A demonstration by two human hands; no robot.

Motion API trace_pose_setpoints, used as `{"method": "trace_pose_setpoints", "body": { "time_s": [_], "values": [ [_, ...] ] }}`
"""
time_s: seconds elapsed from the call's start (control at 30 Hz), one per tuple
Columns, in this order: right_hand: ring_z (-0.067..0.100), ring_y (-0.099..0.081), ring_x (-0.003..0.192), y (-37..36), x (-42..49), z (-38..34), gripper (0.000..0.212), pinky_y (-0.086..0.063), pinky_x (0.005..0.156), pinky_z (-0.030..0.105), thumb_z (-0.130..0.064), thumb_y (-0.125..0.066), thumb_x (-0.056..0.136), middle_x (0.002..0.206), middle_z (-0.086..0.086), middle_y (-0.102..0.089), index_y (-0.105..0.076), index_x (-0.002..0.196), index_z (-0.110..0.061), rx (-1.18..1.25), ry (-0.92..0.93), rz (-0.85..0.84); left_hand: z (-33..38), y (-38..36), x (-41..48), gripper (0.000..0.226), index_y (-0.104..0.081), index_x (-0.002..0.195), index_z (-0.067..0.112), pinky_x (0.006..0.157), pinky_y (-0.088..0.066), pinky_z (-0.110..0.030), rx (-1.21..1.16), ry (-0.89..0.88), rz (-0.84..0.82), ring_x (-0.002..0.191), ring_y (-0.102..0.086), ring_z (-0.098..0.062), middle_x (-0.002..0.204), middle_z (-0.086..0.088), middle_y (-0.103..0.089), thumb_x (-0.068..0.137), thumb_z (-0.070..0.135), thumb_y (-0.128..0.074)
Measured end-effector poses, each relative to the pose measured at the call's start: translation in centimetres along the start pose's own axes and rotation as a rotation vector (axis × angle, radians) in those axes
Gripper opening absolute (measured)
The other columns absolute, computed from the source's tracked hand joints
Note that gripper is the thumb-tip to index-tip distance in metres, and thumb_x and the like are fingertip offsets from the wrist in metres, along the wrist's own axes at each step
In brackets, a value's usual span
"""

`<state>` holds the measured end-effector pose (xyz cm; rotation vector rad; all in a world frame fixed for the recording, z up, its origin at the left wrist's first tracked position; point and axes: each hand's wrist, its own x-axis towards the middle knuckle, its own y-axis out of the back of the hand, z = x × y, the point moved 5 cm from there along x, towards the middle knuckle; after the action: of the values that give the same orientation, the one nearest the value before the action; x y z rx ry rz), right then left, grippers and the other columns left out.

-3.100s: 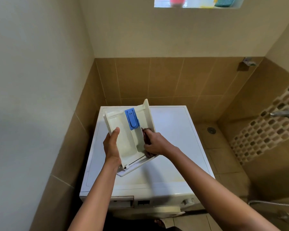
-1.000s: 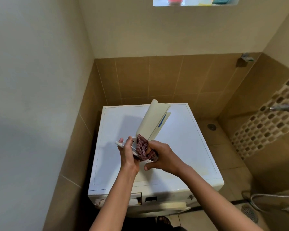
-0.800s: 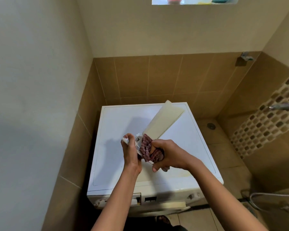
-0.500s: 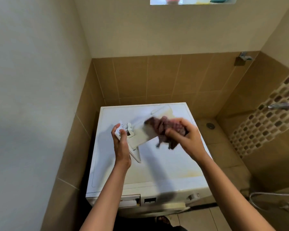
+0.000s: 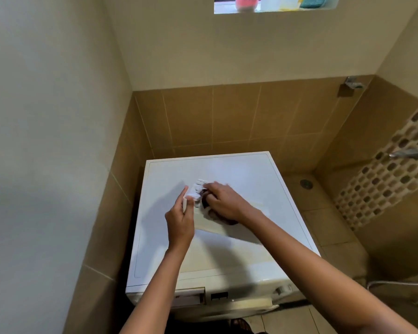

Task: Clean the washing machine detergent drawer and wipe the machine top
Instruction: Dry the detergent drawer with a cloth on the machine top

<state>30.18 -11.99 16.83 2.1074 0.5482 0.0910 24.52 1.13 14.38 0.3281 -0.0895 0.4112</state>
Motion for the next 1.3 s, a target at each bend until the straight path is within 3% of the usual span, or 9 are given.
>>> {"method": "trace_pose_setpoints", "body": {
  "time_s": [0.1, 0.23, 0.33, 0.6, 0.77, 0.93, 1.0, 1.13, 1.3],
  "values": [
    [0.028, -0.050, 0.108, 0.4, 1.2, 2.6, 0.037, -0.038, 0.095, 0.041, -0.036, -0.032, 0.094, 0.126, 0.013, -0.057, -0.055, 0.115, -0.016, 0.134, -0.360, -0.092, 0.8, -0.3, -0.5, 0.058, -0.054, 0.136, 0.014, 0.065, -0.059, -0.033, 0.034, -0.057, -0.052, 0.074, -0.064, -0.002, 0.104, 0.004, -0.066, 0.090, 0.046, -0.039],
    [0.024, -0.055, 0.097, 0.4, -0.5, 1.0, 0.037, -0.041, 0.073, 0.031, -0.038, -0.047, 0.091, 0.114, 0.009, -0.059, -0.052, 0.119, -0.014, 0.170, -0.263, -0.074, 0.8, 0.3, 0.3, 0.054, -0.057, 0.135, 0.016, 0.063, -0.060, -0.042, 0.069, -0.099, -0.015, 0.074, -0.067, -0.014, 0.100, 0.000, -0.071, 0.095, 0.048, -0.041],
    [0.021, -0.057, 0.094, 0.4, -1.7, 1.3, 0.032, -0.041, 0.073, 0.027, -0.030, -0.052, 0.093, 0.111, 0.007, -0.062, -0.052, 0.122, -0.016, 0.204, -0.113, -0.034, 1.3, 0.8, 1.0, 0.052, -0.058, 0.134, 0.015, 0.057, -0.058, -0.029, 0.107, -0.193, -0.045, 0.074, -0.067, -0.013, 0.103, -0.003, -0.073, 0.093, 0.044, -0.042],
    [0.021, -0.058, 0.079, 0.3, 0.6, 11.2, 0.024, -0.044, 0.067, 0.033, -0.021, -0.048, 0.092, 0.087, 0.005, -0.065, -0.061, 0.108, -0.008, 0.672, -0.572, 0.258, 4.3, 0.4, 1.4, 0.055, -0.061, 0.129, 0.017, 0.058, -0.057, -0.017, 0.127, -0.467, -0.166, 0.079, -0.069, -0.011, 0.111, 0.001, -0.071, 0.095, 0.055, -0.040],
    [0.027, -0.062, 0.090, -0.6, -0.9, 7.7, 0.015, -0.050, 0.083, 0.043, -0.025, -0.047, 0.097, 0.097, 0.006, -0.068, -0.061, 0.094, -0.027, 0.771, -0.441, 0.409, 5.0, -1.0, 2.6, 0.042, -0.063, 0.127, 0.018, 0.061, -0.051, -0.011, 0.196, -0.477, -0.234, 0.083, -0.070, -0.013, 0.111, -0.005, -0.072, 0.094, 0.041, -0.051],
    [0.002, -0.064, 0.092, 1.1, -3.4, 1.9, 0.029, -0.047, 0.081, 0.012, -0.006, -0.051, 0.094, 0.103, -0.008, -0.069, -0.062, 0.118, -0.017, 0.602, 0.002, 0.474, 4.8, -1.9, 3.3, 0.038, -0.060, 0.130, 0.019, 0.052, -0.044, -0.025, 0.282, -0.467, -0.191, 0.050, -0.055, -0.017, 0.072, -0.007, -0.071, 0.093, 0.026, -0.061],
    [0.004, -0.066, 0.095, 1.5, -3.3, 2.4, 0.034, -0.049, 0.083, 0.014, 0.001, -0.053, 0.091, 0.105, -0.004, -0.071, -0.064, 0.119, -0.015, 0.530, 0.103, 0.474, 5.0, -1.6, 3.3, 0.038, -0.061, 0.130, 0.017, 0.050, -0.041, -0.015, 0.251, -0.466, -0.180, 0.047, -0.050, -0.006, 0.070, -0.001, -0.070, 0.092, 0.024, -0.063],
    [0.012, -0.066, 0.088, 3.4, -0.9, 4.7, 0.029, -0.049, 0.073, 0.019, 0.002, -0.052, 0.088, 0.091, -0.006, -0.069, -0.067, 0.105, -0.016, 0.505, -0.072, 0.550, 5.6, -2.1, 2.4, 0.036, -0.064, 0.125, 0.012, 0.053, -0.034, 0.000, 0.234, -0.518, -0.185, 0.048, -0.052, 0.002, 0.079, 0.002, -0.072, 0.090, 0.019, -0.065],
    [0.013, -0.068, 0.079, 3.3, -2.0, 2.2, 0.036, -0.052, 0.071, 0.022, 0.008, -0.053, 0.084, 0.088, -0.002, -0.072, -0.069, 0.103, -0.018, 0.541, 0.184, 0.467, 5.2, -1.0, 3.2, 0.034, -0.065, 0.123, 0.013, 0.052, -0.052, -0.028, 0.155, -0.450, -0.089, 0.060, -0.067, -0.015, 0.098, 0.008, -0.072, 0.092, 0.025, -0.062]
  ]
}}
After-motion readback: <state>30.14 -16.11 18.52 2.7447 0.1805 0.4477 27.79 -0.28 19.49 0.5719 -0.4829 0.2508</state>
